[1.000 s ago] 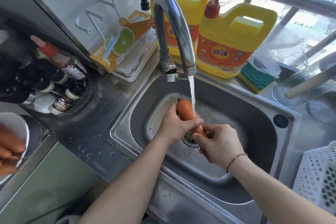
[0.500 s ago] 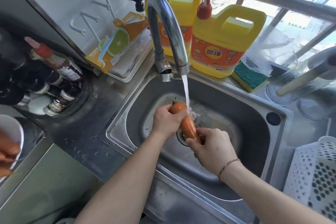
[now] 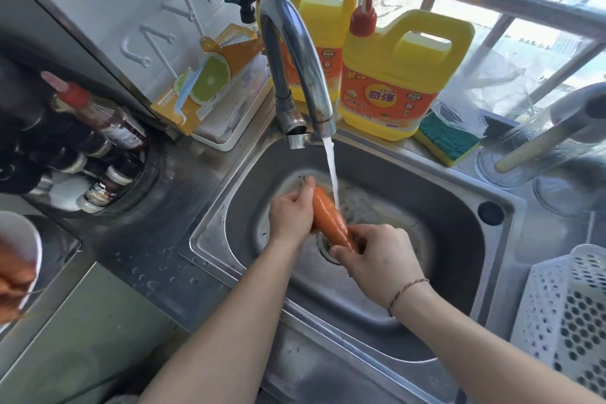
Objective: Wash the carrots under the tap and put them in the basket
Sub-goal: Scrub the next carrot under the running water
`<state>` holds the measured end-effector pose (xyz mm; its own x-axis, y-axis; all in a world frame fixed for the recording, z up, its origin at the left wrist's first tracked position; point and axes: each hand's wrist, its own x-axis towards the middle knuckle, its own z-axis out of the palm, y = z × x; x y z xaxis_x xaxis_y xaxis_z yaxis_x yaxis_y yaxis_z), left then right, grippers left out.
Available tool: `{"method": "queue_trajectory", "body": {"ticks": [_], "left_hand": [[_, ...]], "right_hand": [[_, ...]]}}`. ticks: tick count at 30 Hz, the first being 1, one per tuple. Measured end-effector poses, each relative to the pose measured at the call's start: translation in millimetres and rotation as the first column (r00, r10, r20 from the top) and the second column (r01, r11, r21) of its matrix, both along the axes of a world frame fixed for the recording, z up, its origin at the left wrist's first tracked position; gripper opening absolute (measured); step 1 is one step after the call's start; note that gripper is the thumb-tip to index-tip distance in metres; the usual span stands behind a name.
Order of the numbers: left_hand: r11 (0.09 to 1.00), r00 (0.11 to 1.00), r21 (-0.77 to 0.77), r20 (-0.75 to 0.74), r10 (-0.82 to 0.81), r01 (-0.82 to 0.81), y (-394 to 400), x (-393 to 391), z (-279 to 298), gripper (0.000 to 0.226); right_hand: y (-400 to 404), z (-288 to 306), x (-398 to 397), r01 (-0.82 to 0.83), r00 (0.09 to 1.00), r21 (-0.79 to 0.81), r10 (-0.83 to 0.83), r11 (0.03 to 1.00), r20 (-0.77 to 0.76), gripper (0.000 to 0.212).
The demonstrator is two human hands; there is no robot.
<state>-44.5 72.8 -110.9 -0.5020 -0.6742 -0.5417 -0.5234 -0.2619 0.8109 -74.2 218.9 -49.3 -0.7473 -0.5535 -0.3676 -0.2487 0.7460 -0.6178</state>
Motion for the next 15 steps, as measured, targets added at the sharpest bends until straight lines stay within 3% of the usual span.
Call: {"method": "queue_trajectory", "body": {"ticks": [2,4,7,8,9,10,11,12,13,14,15], "left_hand": [[0.992,0.990,0.018,-0.074,-0.122,0.124,4,3,-5,0.034],[0.968,0.963,0.066,-0.136,-0.231,0.241,6,7,-8,0.048],[0.976,0.960,0.093,-0.221,-0.173,0.197,-1,5,-4,0.039],[0.984,0.965,0.071,-0.221,-0.144,0.163,-3,4,-2,0.039],[0.990,0.966,0.052,-0.233,-0.115,0.130,-3,2,-1,0.041],[0.993,0.966,0.052,-0.244,-0.090,0.105,-3,1,-2,0.041],[0.993,0.964,0.077,-0.257,-0.069,0.091,-1,1,-4,0.037],[0.990,0.962,0.110,-0.268,-0.055,0.087,1,1,-6,0.031],[0.986,0.959,0.134,-0.278,-0.054,0.095,3,2,-6,0.028],[0.984,0.958,0.142,-0.280,-0.068,0.111,5,2,-6,0.026],[0.981,0.957,0.144,-0.278,-0.090,0.134,6,2,-8,0.025]], "right_hand": [[1,-2,-4,-0.002,0.999,0.015,0.002,1.000,-0.039,0.016],[4,-4,-5,0.004,0.996,0.060,0.001,0.998,-0.092,0.016],[5,-5,-1,0.007,0.993,0.029,-0.003,1.000,-0.120,0.018],[5,-5,0,0.059,0.998,-0.056,-0.060,0.997,-0.020,0.018],[5,-4,-1,0.165,0.968,-0.137,-0.134,0.977,0.211,0.019],[4,0,-4,0.316,0.836,-0.198,-0.173,0.928,0.521,0.022],[5,4,-7,0.441,0.628,-0.191,-0.150,0.877,0.763,0.024],[7,5,-11,0.497,0.482,-0.167,-0.111,0.851,0.869,0.025],[10,5,-16,0.477,0.474,-0.161,-0.098,0.864,0.875,0.025],[12,3,-19,0.435,0.544,-0.161,-0.116,0.886,0.831,0.022],[13,1,-20,0.364,0.671,-0.162,-0.138,0.917,0.729,0.018]]}}
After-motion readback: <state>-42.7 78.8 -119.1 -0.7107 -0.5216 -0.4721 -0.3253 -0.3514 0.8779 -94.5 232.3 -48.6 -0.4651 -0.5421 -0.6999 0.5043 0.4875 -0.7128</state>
